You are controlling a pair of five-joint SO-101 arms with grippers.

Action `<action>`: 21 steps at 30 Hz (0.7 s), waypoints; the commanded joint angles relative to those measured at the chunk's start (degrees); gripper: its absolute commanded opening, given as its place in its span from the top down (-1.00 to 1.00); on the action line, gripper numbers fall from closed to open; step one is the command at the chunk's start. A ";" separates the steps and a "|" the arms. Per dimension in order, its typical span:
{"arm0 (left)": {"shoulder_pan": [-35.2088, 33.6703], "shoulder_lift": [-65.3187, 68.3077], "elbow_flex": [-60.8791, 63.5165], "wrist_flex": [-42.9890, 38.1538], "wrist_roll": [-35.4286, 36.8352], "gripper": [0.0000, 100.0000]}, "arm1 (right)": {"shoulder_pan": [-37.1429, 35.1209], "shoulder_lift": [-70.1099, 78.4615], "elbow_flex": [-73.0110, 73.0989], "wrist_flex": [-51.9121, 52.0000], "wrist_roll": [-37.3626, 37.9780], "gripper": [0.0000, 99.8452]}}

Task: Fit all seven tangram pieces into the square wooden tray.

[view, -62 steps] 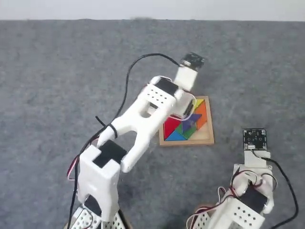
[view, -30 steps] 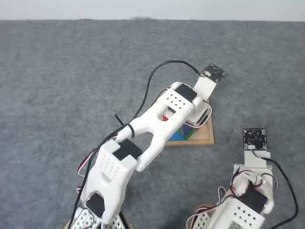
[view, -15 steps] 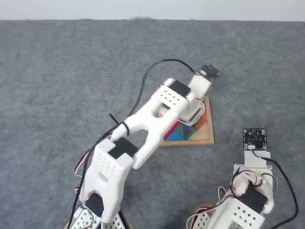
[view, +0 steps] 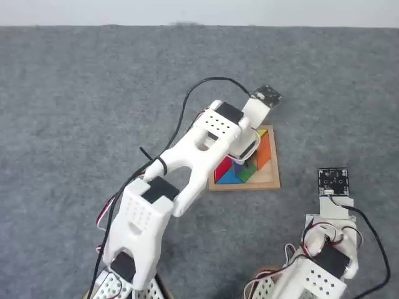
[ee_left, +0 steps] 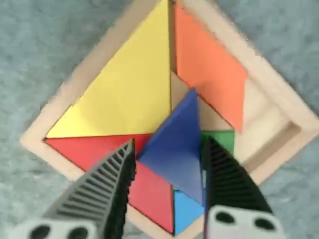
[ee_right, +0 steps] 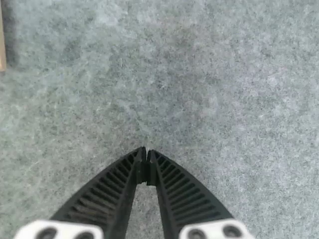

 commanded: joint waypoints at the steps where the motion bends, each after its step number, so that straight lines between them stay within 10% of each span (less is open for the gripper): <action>1: 1.67 3.43 -0.92 0.70 -0.79 0.59 | 0.40 -0.66 0.79 0.40 0.97 0.98; 21: 7.30 3.34 -11.56 4.57 2.73 0.88 | 0.40 -0.66 0.88 0.40 0.97 0.98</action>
